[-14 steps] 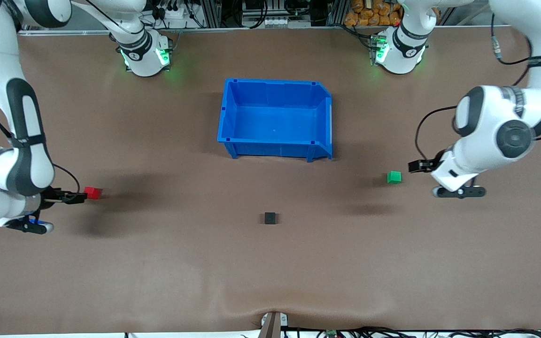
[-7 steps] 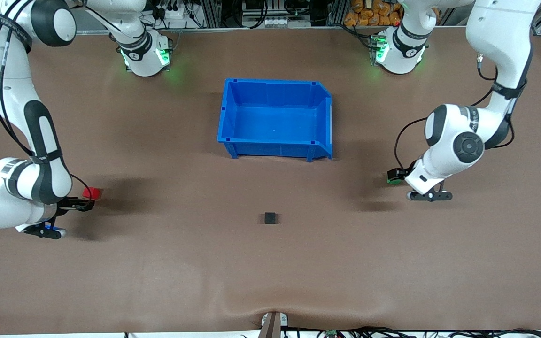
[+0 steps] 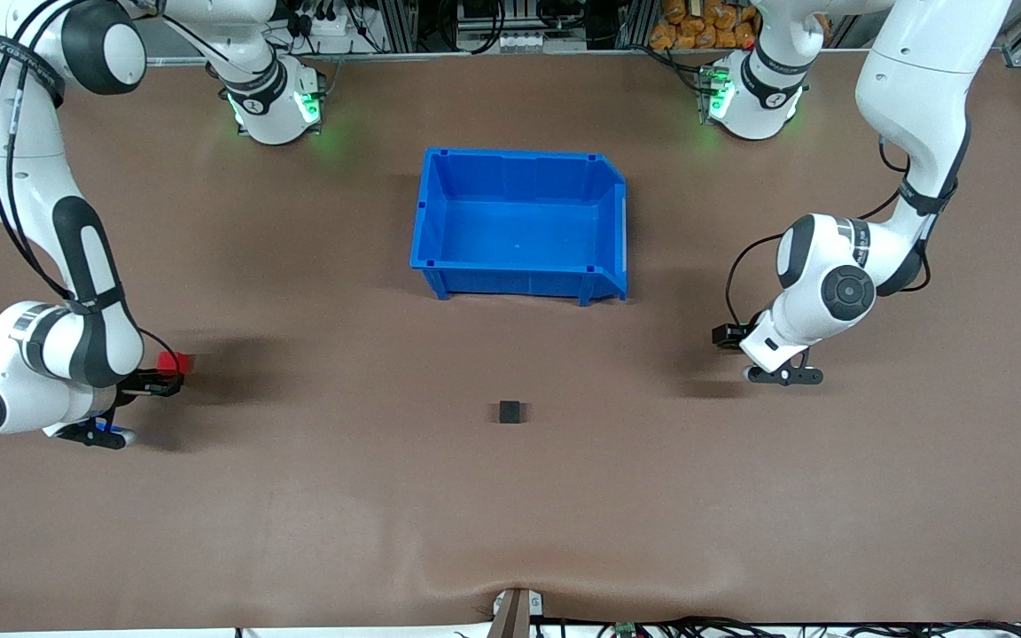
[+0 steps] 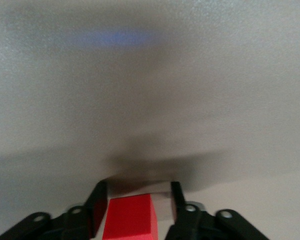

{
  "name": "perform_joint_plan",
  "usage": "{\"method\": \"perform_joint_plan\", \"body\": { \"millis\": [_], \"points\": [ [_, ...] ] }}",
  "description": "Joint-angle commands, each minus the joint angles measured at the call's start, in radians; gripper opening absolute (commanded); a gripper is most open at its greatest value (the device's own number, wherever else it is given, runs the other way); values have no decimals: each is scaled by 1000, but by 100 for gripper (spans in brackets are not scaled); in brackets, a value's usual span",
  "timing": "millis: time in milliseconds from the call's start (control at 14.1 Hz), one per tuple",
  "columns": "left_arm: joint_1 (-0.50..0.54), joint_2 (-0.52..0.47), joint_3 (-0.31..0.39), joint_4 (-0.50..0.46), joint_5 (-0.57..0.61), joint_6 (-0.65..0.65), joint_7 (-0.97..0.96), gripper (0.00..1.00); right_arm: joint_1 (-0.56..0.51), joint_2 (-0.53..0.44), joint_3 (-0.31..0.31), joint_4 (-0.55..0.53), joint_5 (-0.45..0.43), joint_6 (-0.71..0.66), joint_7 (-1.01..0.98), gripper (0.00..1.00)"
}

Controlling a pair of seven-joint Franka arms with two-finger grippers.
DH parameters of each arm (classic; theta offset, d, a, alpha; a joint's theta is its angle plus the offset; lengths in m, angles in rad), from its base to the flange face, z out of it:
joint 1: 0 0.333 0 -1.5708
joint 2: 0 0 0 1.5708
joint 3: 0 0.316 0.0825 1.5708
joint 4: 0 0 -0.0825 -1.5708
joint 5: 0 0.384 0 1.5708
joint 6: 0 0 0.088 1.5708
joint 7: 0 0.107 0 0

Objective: Attach green and red cubes to black cube
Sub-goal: 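Close the right gripper on the red cube while the left gripper grasps the green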

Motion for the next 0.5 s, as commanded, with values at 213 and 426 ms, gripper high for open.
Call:
{"method": "perform_joint_plan", "body": {
  "millis": [213,426],
  "points": [
    [-1,-11,2,-15,14,-21,-51,0,1,-1,16,0,7,-14,18,64],
    [2,-40,0,1,14,-75,-166,0,0,-1,16,-4,5,-68,16,35]
  ]
}}
